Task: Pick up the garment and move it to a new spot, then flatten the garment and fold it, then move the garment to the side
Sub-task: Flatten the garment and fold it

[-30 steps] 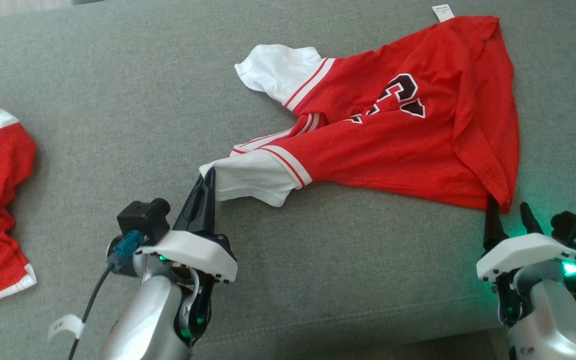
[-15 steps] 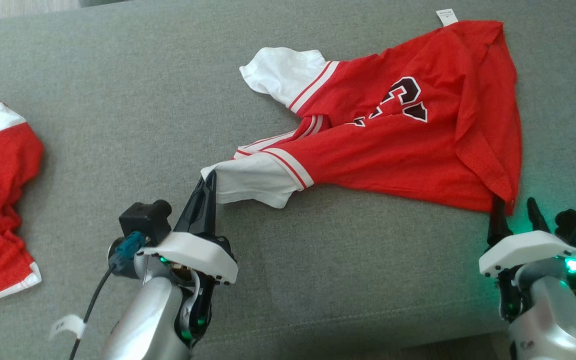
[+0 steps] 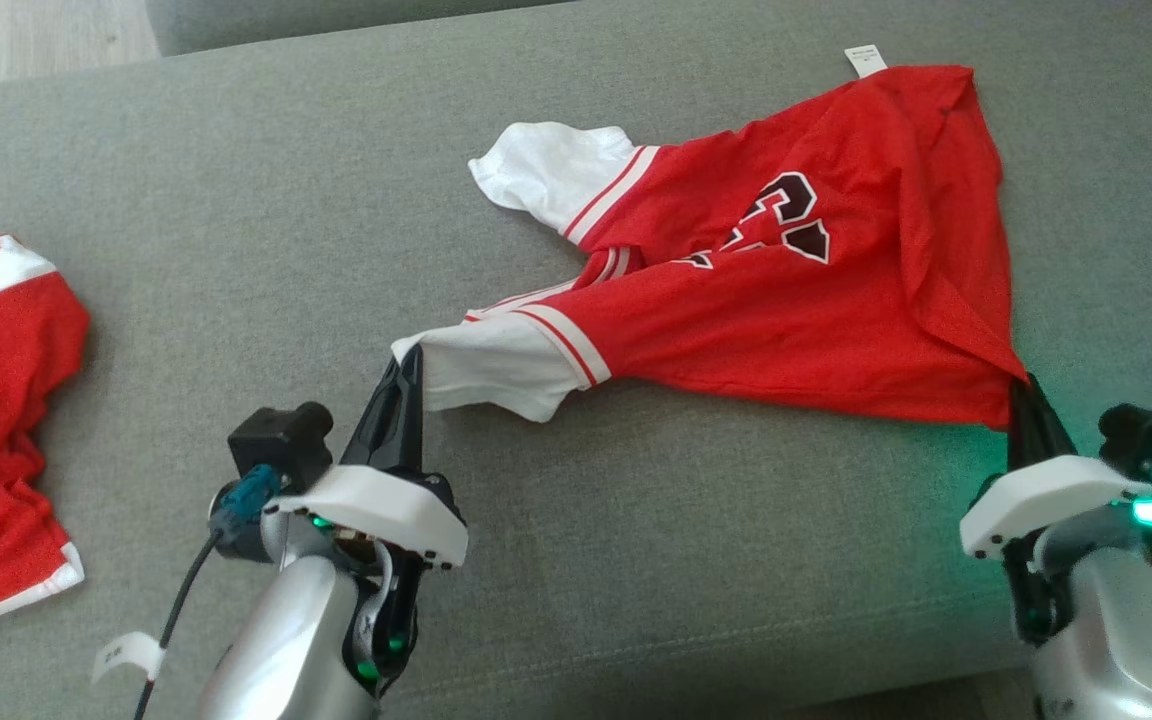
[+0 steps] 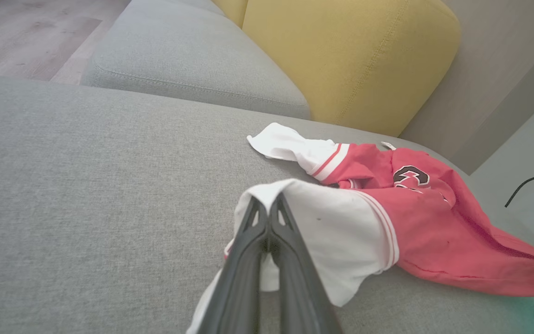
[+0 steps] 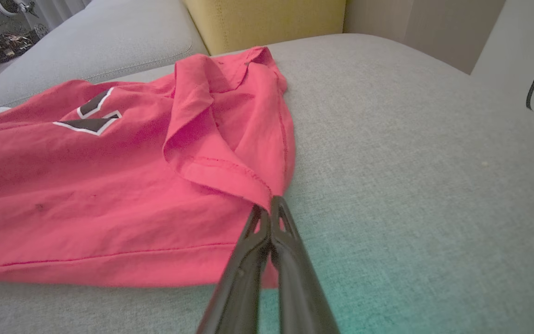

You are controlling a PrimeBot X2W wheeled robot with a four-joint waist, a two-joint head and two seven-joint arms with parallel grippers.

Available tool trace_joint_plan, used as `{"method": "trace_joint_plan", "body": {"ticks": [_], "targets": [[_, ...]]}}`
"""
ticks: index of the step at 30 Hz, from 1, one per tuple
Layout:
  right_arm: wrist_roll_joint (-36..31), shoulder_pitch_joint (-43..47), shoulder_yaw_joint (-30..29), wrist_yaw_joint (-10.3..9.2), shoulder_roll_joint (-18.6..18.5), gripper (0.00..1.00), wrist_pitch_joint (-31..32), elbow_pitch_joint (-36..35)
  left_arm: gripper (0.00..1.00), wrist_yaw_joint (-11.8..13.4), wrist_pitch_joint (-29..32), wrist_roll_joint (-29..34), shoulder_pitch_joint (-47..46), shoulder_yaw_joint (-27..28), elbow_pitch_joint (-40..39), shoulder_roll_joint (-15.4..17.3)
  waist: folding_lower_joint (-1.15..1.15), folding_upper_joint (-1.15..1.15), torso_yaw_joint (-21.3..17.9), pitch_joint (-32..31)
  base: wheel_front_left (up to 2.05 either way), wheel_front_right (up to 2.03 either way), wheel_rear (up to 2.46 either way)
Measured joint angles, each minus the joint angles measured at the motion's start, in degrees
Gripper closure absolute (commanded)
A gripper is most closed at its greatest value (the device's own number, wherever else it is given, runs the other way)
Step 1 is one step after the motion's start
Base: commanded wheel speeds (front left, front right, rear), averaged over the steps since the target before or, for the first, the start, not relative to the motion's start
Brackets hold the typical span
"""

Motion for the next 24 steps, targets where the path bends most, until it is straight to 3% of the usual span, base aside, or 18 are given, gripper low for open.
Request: {"method": "trace_joint_plan", "body": {"ticks": [6,14,19,24], "targets": [[7.1,2.1,7.5,0.00,-5.0,1.00,7.1,-7.9,1.00,0.0,0.0,0.2,0.0,1.1,0.0,0.0,0.00,0.00,-0.2,-0.8,0.00,0.00,0.00],[29.2,6.6,20.5,0.00,-16.2,1.00,21.9,-24.2,1.00,-1.8,0.0,1.2,-0.1,3.4,-0.8,0.1,0.00,0.00,0.0,-3.3,0.00,0.00,0.00],[44.2,6.5,20.4,0.00,-20.4,1.00,28.0,-33.6,1.00,-2.8,0.0,1.7,-1.8,4.5,-2.9,1.2,0.00,0.00,0.5,-5.5,0.00,0.00,0.00],[52.8,6.1,18.0,0.00,-21.1,1.00,30.8,-37.5,1.00,-3.0,0.2,1.8,-4.7,5.4,-5.8,2.8,0.00,0.00,1.0,-7.8,0.00,0.00,0.00]]}}
